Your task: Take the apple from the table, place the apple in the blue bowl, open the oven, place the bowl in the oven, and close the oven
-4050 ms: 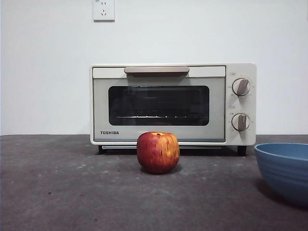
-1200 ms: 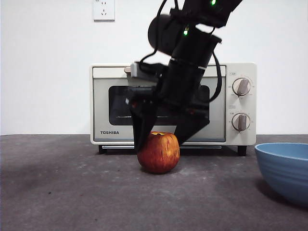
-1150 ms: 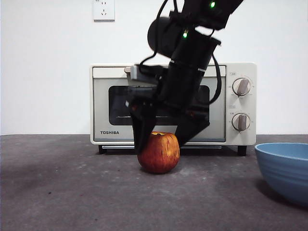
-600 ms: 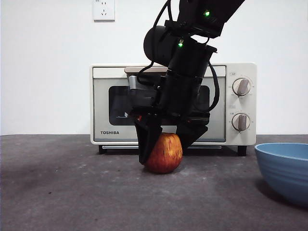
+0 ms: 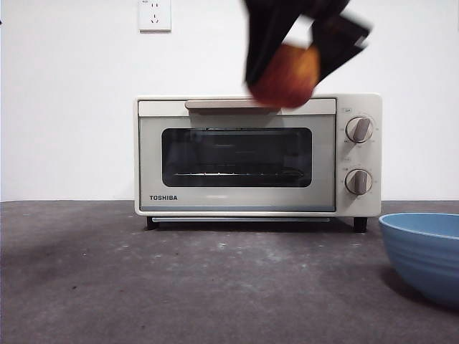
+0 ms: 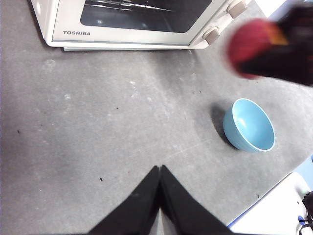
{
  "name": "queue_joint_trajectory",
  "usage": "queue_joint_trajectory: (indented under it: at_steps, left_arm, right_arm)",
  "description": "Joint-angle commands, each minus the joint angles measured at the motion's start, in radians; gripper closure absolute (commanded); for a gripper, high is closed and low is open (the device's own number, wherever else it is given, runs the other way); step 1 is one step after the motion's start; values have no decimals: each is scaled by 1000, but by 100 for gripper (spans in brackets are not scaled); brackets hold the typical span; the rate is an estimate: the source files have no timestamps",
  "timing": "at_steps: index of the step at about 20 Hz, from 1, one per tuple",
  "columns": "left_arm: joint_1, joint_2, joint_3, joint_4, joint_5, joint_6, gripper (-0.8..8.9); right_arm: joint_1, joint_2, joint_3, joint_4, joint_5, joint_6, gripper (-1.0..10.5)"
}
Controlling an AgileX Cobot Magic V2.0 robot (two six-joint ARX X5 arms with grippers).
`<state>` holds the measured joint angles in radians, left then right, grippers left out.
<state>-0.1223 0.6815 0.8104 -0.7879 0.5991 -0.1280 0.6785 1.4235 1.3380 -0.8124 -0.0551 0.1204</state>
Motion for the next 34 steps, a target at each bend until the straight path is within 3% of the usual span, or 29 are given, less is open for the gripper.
queue_joint_trajectory:
  at_steps: [1,6,10,13,16,19,21,26,34]
  left_arm:
    - [-3,6,20,12,2,15,806]
    - [-3,6,20,14,2,15,806]
    - [-3,6,20,17,2,14,806]
    - [-3,6,20,17,2,14,806]
    - [-3,6,20,18,2,14,806]
    - [-3,6,20,18,2,14,806]
    - [-3,6,20,18,2,14,806]
    - [-3,6,20,18,2,15,807]
    - [-3,29,20,25,2,15,807]
  right_arm:
    - [6,-109,-14,-61,7,-1,922]
    - [4,-415,-308,-29,116,51,935]
    - [-33,-599,-559,75,134,85,919]
    - [-69,-636,-692,168,135,116,795]
    - [-114,-613,-793,297,127,116,793]
    - [-133,-556,-824,333,131,115,779]
    - [-142,-525,-826,362,126,124,683]
    - [-142,-463,-826,349,97,144,579]
    - [-142,-464,-826,357,97,159,548]
